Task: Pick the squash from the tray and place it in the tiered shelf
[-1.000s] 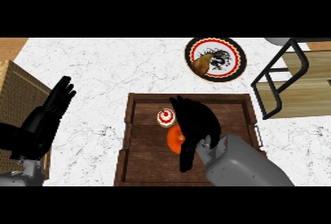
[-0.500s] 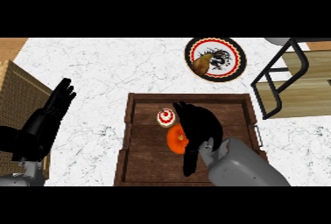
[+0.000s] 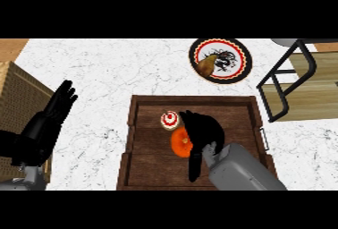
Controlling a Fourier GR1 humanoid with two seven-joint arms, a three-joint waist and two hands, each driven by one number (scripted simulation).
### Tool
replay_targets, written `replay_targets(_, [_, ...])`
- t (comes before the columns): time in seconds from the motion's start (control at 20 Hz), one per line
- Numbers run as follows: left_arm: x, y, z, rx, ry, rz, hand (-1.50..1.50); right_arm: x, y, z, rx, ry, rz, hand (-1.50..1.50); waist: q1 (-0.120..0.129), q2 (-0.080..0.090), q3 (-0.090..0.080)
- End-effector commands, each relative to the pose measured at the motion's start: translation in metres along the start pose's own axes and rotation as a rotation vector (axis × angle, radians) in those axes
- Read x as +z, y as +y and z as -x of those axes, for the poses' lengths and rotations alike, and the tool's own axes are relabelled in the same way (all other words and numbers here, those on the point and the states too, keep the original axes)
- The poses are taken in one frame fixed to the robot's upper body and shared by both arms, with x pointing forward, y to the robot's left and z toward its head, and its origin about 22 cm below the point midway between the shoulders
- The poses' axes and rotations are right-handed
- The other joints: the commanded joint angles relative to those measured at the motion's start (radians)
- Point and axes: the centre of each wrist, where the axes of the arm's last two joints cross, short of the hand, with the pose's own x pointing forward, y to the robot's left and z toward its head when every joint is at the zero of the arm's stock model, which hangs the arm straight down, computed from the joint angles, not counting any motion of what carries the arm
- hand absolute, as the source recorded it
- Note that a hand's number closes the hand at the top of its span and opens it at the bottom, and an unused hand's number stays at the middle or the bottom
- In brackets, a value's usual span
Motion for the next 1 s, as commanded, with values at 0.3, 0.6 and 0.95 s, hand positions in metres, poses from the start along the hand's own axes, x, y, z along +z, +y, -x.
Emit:
replay_targets(0.3, [-0.001,0.009,0.004,0.009,0.019,-0.007,0.00,-0.027,0.022,0.016,0.013,0.076,-0.017,-1.50,0.002,0.001,0.000])
replay_targets(0.6, [-0.007,-0.005,0.009,-0.001,0.006,0.003,0.00,-0.027,0.043,0.034,0.096,0.026,0.162,1.50,0.000,0.001,0.001])
replay_targets(0.95, [-0.010,-0.009,-0.001,0.017,0.007,-0.004,0.00,-0.018,0.022,0.020,0.141,0.020,0.302,1.50,0.000,0.000,0.000])
